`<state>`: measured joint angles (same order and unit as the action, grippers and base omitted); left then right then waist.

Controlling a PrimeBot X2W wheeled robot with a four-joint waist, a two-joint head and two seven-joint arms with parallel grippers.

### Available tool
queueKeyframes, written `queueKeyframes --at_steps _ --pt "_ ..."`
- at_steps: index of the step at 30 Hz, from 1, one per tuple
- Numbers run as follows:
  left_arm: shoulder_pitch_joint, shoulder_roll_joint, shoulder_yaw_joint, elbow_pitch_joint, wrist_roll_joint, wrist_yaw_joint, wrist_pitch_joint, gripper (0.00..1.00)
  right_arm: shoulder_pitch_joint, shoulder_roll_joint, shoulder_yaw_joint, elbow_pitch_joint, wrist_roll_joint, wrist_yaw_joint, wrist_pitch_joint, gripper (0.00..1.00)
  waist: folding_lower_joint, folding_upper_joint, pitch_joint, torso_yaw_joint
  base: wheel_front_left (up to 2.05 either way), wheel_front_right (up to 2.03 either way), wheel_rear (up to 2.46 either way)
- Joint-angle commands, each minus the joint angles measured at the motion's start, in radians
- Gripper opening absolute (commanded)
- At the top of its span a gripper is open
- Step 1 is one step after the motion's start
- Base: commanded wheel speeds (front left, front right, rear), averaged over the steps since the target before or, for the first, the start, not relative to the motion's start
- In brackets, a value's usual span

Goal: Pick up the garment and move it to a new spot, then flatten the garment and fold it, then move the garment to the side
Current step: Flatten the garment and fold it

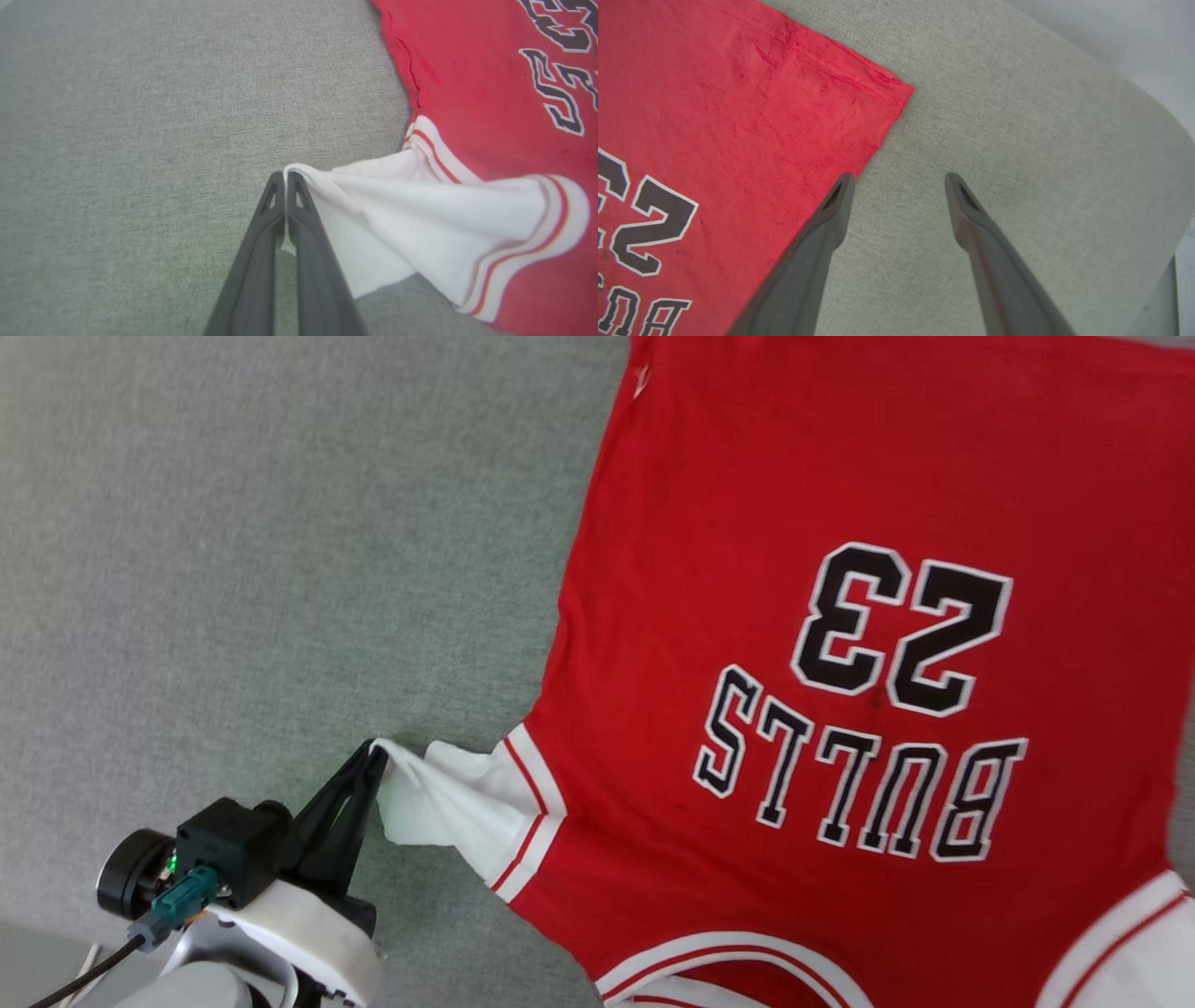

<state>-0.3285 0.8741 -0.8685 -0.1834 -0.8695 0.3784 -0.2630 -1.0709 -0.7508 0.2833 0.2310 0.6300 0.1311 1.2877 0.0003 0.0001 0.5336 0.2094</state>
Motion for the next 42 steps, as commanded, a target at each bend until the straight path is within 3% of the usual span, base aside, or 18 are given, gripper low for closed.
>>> queueKeyframes --at_steps 1,9,11,19,27,34,40,41,42 --pt "-0.040 -0.019 -0.002 -0.012 0.024 -0.001 -0.002 0.00 -0.015 0.026 -0.009 0.048 -0.038 -0.001 0.022 1.00 -0.0003 -0.0001 0.089 0.067 0.00 0.00 0.00" --pt "-0.066 -0.051 -0.016 -0.020 0.058 0.009 -0.001 0.00 0.115 0.106 -0.014 0.132 -0.078 0.000 -0.012 1.00 -0.0003 -0.0001 0.146 0.087 0.00 0.00 0.00" --pt "-0.064 -0.059 -0.020 -0.018 0.061 0.015 0.001 0.00 0.133 0.109 -0.005 0.137 -0.082 0.000 -0.018 0.00 -0.0003 -0.0001 0.145 0.087 0.00 0.00 0.00" --pt "-0.020 -0.043 -0.023 -0.021 0.056 0.040 0.008 0.00 0.062 0.029 0.030 0.035 -0.043 -0.001 -0.121 0.00 -0.0003 -0.0001 -0.007 0.035 0.00 0.00 0.00" --pt "0.039 -0.009 -0.019 -0.053 0.029 0.075 0.013 0.00 0.181 -0.107 0.120 -0.127 0.095 -0.001 -0.211 0.00 -0.0003 -0.0001 -0.150 -0.037 0.00 0.00 0.00" --pt "0.082 0.018 -0.012 -0.069 0.008 0.099 0.014 0.00 0.461 -0.250 0.115 -0.276 0.201 -0.001 -0.316 0.00 -0.0003 -0.0001 -0.224 -0.105 0.00 0.00 0.00" --pt "0.120 0.042 -0.013 -0.081 -0.003 0.117 0.014 0.00 0.806 -0.295 0.057 -0.281 0.254 -0.001 -0.424 0.00 -0.0003 -0.0001 -0.259 -0.149 0.00 0.00 0.00" --pt "0.130 0.048 -0.013 -0.086 -0.005 0.123 0.014 0.00 0.974 -0.287 0.018 -0.264 0.271 -0.001 -0.470 0.00 -0.0003 -0.0001 -0.266 -0.159 0.00 0.00 0.00" --pt "0.131 0.049 -0.014 -0.087 -0.005 0.124 0.015 0.00 1.028 -0.277 0.011 -0.260 0.279 -0.001 -0.480 0.00 -0.0003 -0.0001 -0.267 -0.161 0.00 0.00 0.00"
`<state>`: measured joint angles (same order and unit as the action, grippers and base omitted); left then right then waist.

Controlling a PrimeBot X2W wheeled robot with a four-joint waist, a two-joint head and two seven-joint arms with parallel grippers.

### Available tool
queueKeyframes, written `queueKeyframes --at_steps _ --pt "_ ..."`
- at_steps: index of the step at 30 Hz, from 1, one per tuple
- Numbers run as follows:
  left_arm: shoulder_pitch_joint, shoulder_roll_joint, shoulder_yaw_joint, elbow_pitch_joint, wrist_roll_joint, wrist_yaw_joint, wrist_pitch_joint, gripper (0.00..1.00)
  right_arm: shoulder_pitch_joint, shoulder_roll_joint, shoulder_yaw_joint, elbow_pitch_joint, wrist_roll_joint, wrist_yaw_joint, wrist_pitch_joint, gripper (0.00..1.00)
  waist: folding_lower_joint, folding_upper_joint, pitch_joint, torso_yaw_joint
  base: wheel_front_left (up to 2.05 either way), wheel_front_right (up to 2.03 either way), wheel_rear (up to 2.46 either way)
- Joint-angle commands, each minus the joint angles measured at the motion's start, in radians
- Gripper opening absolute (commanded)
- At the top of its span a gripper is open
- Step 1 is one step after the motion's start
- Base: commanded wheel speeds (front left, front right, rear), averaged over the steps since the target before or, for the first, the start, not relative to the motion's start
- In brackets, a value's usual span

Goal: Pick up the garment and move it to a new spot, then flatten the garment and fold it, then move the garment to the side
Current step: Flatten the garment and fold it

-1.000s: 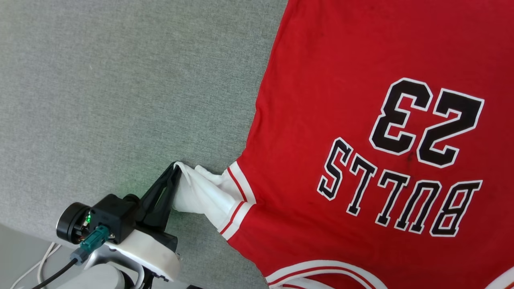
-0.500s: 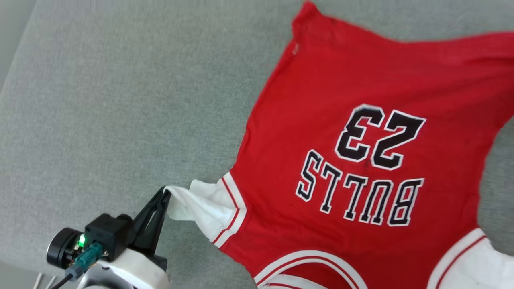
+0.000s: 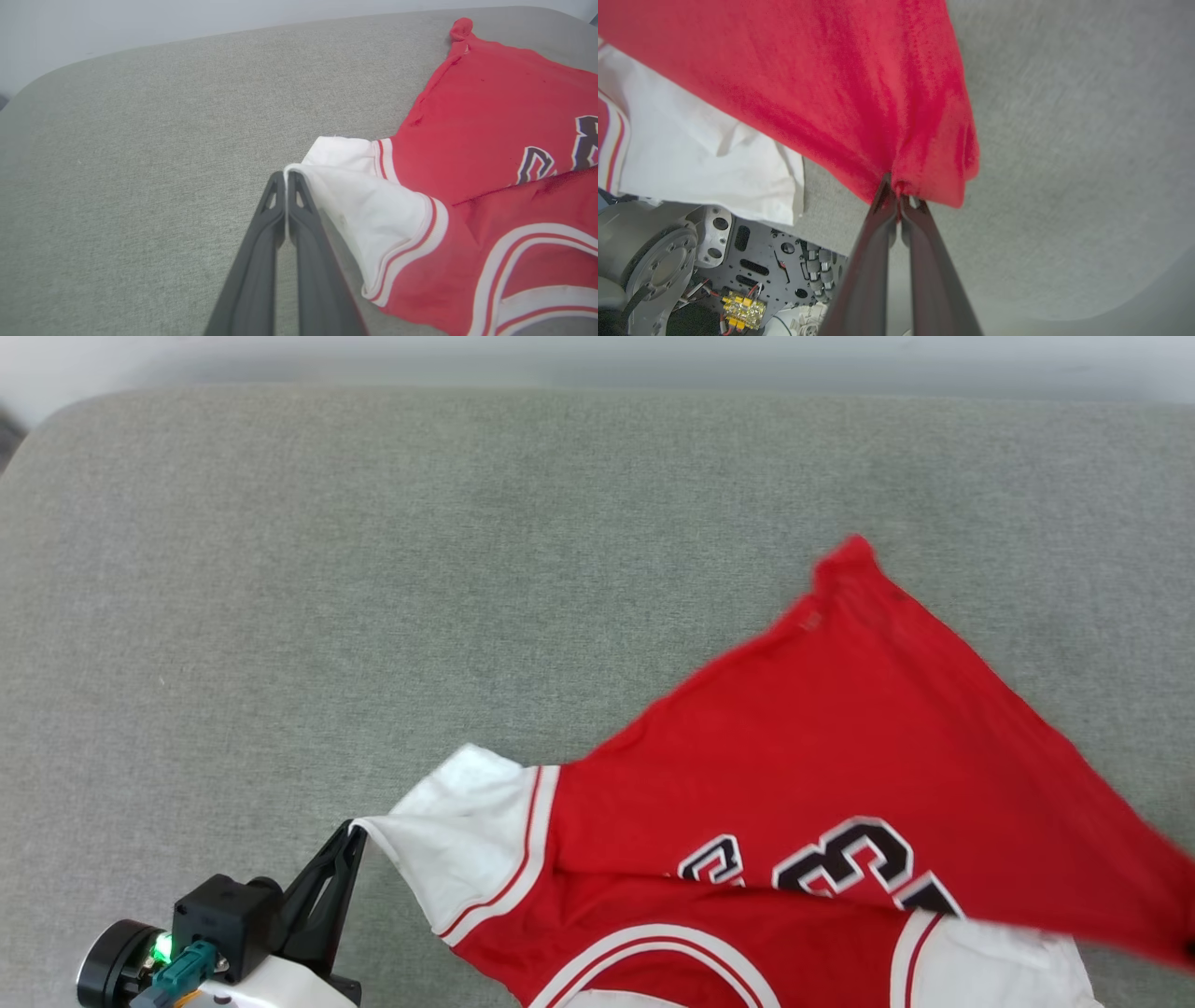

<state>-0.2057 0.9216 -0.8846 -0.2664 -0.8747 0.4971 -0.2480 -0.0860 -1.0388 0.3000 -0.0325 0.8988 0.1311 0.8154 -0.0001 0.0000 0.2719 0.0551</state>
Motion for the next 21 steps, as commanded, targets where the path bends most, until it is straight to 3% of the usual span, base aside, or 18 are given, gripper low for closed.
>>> queueKeyframes --at_steps 1,5,9,10,11,21 --pt "0.008 0.003 0.003 -0.005 0.000 0.005 0.001 0.00 0.089 0.024 -0.018 0.007 0.011 -0.001 -0.023 0.00 0.0001 0.0000 -0.006 -0.009 0.00 0.00 0.00" --pt "-0.002 0.001 -0.003 -0.005 0.007 0.001 0.006 0.00 0.232 0.075 -0.047 0.020 0.011 -0.001 -0.058 0.00 0.0001 0.0000 -0.004 -0.010 0.00 0.00 0.00" --pt "-0.005 -0.001 -0.005 -0.002 0.006 -0.001 0.010 0.00 0.269 0.109 -0.078 0.009 0.003 -0.001 -0.075 0.00 0.0001 0.0000 -0.006 -0.011 0.00 0.00 0.00" --pt "-0.004 -0.001 -0.006 -0.001 0.006 -0.001 0.012 0.00 0.268 0.114 -0.095 0.001 0.000 -0.001 -0.080 0.25 0.0001 0.0000 -0.008 -0.012 0.00 0.00 0.00" --pt "-0.004 -0.002 -0.006 0.000 0.006 -0.001 0.013 0.00 0.259 0.113 -0.114 -0.011 -0.007 -0.001 -0.089 1.00 0.0001 0.0000 -0.010 -0.012 0.00 0.00 0.00" --pt "-0.026 -0.008 -0.017 -0.008 0.023 -0.008 0.019 0.00 0.063 0.044 -0.292 -0.174 -0.050 -0.001 -0.065 1.00 0.0001 0.0000 0.009 0.013 0.00 0.00 0.00"
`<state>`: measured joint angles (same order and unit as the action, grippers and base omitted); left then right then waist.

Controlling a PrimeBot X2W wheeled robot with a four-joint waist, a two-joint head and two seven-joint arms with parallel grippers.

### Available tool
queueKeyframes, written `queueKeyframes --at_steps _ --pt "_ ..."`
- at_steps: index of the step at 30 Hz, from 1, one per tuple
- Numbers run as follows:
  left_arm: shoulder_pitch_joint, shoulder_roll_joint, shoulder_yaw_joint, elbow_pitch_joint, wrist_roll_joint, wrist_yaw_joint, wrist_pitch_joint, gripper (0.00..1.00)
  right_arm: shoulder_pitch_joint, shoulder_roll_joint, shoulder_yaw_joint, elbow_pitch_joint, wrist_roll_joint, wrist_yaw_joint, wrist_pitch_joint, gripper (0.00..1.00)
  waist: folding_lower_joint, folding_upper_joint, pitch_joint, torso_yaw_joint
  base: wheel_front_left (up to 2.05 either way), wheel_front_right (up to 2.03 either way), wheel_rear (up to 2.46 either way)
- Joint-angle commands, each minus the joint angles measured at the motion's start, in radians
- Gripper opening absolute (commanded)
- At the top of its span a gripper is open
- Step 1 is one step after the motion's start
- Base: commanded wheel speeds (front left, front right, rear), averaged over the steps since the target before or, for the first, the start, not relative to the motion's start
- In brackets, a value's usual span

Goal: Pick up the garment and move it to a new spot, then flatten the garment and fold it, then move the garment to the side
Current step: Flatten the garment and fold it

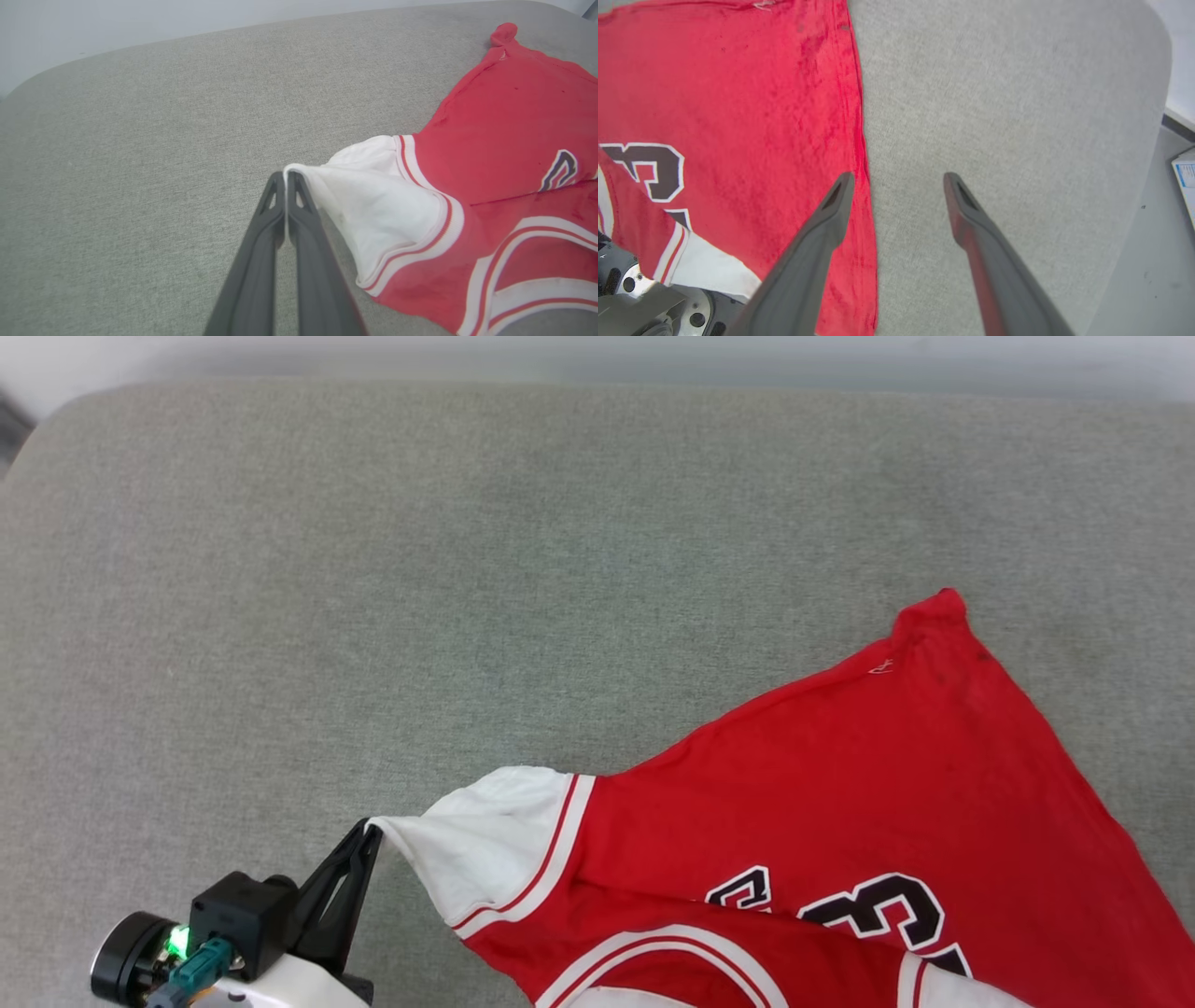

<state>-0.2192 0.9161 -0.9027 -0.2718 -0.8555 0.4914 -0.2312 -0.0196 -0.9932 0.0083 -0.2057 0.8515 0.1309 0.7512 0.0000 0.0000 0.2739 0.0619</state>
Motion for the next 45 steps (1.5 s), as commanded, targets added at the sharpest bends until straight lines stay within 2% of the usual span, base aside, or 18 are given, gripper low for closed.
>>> queueKeyframes --at_steps 1,4,7,12,18,23,29,30,31,38,42,43,45 --pt "-0.018 -0.004 0.001 -0.003 0.007 -0.003 0.002 0.00 -0.040 -0.009 0.002 -0.015 -0.008 -0.001 0.014 1.00 0.0000 0.0000 0.014 0.012 0.00 0.00 0.00" --pt "-0.036 -0.010 -0.002 -0.005 0.017 -0.010 0.005 0.00 -0.158 -0.030 0.042 -0.037 -0.022 -0.001 0.072 1.00 0.0000 0.0000 0.041 0.033 0.00 0.00 0.00" --pt "-0.062 -0.021 -0.003 0.001 0.030 -0.023 0.007 0.00 -0.285 -0.040 0.123 -0.037 -0.059 -0.001 0.137 1.00 0.0000 0.0000 0.073 0.062 0.00 0.00 0.00" --pt "-0.099 -0.046 -0.011 0.011 0.049 -0.040 0.006 0.00 -0.513 0.017 0.285 0.027 -0.104 -0.001 0.257 1.00 0.0000 0.0000 0.125 0.107 0.00 0.00 0.00" --pt "-0.140 -0.087 -0.017 0.036 0.064 -0.065 0.002 0.00 -0.712 0.099 0.424 0.170 -0.151 -0.001 0.337 1.00 0.0000 0.0000 0.183 0.149 0.00 0.00 0.00" --pt "-0.161 -0.109 -0.014 0.057 0.069 -0.078 -0.004 0.00 -0.784 0.169 0.509 0.296 -0.180 -0.001 0.332 1.00 0.0000 0.0000 0.220 0.164 0.00 0.00 0.00" --pt "-0.164 -0.132 -0.011 0.085 0.065 -0.092 -0.012 0.00 -0.740 0.224 0.649 0.390 -0.155 0.001 0.291 1.00 0.0000 0.0000 0.230 0.165 0.00 0.00 0.00" --pt "-0.162 -0.136 -0.010 0.090 0.061 -0.093 -0.013 0.00 -0.741 0.225 0.662 0.396 -0.150 0.001 0.277 0.42 0.0000 0.0000 0.226 0.163 0.00 0.00 0.00" --pt "-0.158 -0.138 -0.009 0.096 0.061 -0.092 -0.014 0.00 -0.748 0.226 0.663 0.399 -0.146 0.001 0.252 0.00 0.0000 0.0000 0.220 0.159 0.00 0.00 0.00" --pt "-0.145 -0.146 0.007 0.135 0.052 -0.107 -0.022 0.00 -0.817 0.167 0.655 0.360 -0.129 -0.001 0.082 0.00 0.0000 0.0000 0.132 0.122 0.00 0.00 0.00" --pt "-0.150 -0.159 0.023 0.157 0.054 -0.112 -0.027 0.00 -0.802 0.169 0.640 0.328 -0.126 -0.001 -0.027 0.00 0.0000 0.0000 0.066 0.084 0.00 0.00 0.00" --pt "-0.213 -0.168 0.041 0.175 0.081 -0.132 -0.030 0.00 -0.757 0.181 0.585 0.277 -0.160 -0.001 -0.147 0.00 0.0000 0.0000 -0.007 0.033 0.00 0.00 0.00" --pt "-0.244 -0.169 0.053 0.178 0.089 -0.137 -0.029 0.00 -0.744 0.191 0.555 0.262 -0.177 -0.001 -0.178 0.00 0.0000 0.0000 -0.022 0.017 0.00 0.00 0.00"
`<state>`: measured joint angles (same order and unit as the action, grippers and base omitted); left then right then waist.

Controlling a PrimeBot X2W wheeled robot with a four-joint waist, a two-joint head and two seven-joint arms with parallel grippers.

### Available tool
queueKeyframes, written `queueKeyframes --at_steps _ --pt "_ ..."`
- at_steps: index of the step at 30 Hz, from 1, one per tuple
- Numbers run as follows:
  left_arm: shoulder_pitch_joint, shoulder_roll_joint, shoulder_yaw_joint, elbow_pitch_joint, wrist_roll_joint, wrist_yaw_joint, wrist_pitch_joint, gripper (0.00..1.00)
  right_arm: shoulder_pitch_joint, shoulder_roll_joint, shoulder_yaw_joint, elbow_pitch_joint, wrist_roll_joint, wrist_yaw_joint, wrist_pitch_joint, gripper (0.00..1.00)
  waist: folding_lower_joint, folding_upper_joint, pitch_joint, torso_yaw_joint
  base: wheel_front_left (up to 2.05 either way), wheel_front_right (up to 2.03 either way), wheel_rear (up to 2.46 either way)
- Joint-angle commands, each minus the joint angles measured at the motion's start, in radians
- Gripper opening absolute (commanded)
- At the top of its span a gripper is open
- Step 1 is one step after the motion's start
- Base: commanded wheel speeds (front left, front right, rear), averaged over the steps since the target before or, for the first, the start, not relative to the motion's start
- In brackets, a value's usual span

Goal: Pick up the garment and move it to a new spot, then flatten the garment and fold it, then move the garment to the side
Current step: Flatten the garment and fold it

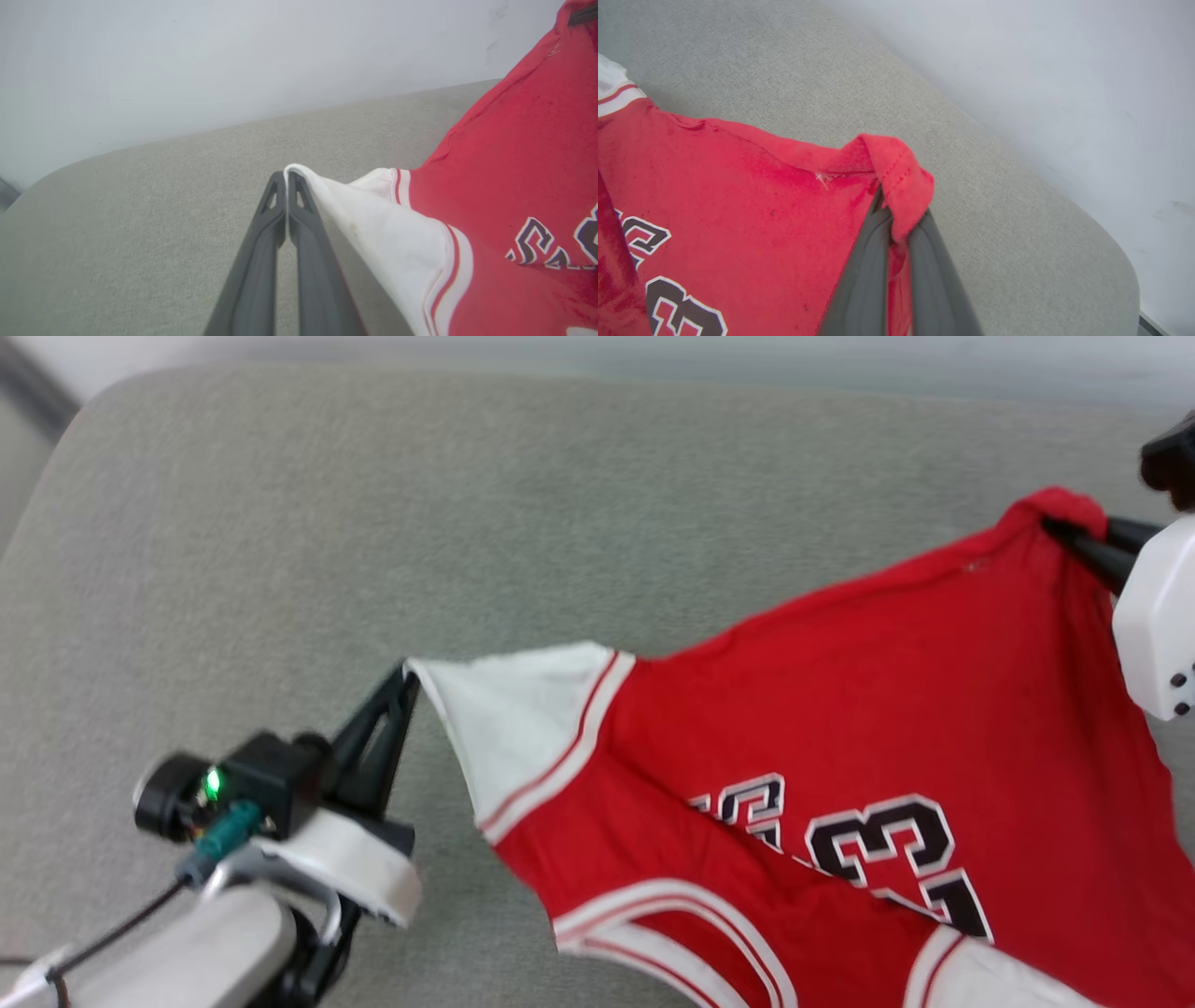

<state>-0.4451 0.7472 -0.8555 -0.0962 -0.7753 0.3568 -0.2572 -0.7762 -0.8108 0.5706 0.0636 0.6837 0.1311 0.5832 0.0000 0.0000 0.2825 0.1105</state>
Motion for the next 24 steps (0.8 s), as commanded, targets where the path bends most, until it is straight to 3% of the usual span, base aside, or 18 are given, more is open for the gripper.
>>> queueKeyframes --at_steps 1,9,16,24 --pt "-0.039 0.000 0.012 0.006 0.013 -0.005 -0.001 0.00 0.018 0.015 -0.022 -0.015 -0.017 -0.001 -0.020 0.00 0.0000 0.0000 -0.036 -0.040 0.00 0.00 0.00" --pt "-0.264 -0.009 0.081 0.031 0.038 -0.031 0.047 0.00 -0.050 0.084 -0.140 -0.053 -0.105 -0.001 -0.079 0.00 0.0000 0.0000 -0.009 -0.100 0.00 0.00 0.00" --pt "-0.523 -0.031 0.122 0.088 0.074 -0.093 0.103 0.00 -0.191 0.161 -0.215 -0.031 -0.199 -0.001 -0.109 0.00 0.0000 0.0000 0.067 -0.128 0.00 0.00 0.00" --pt "-0.917 -0.086 0.148 0.213 0.151 -0.184 0.179 0.00 -0.473 0.249 -0.227 0.088 -0.287 -0.001 -0.126 0.00 0.0000 0.0000 0.182 -0.159 0.00 0.00 0.00"
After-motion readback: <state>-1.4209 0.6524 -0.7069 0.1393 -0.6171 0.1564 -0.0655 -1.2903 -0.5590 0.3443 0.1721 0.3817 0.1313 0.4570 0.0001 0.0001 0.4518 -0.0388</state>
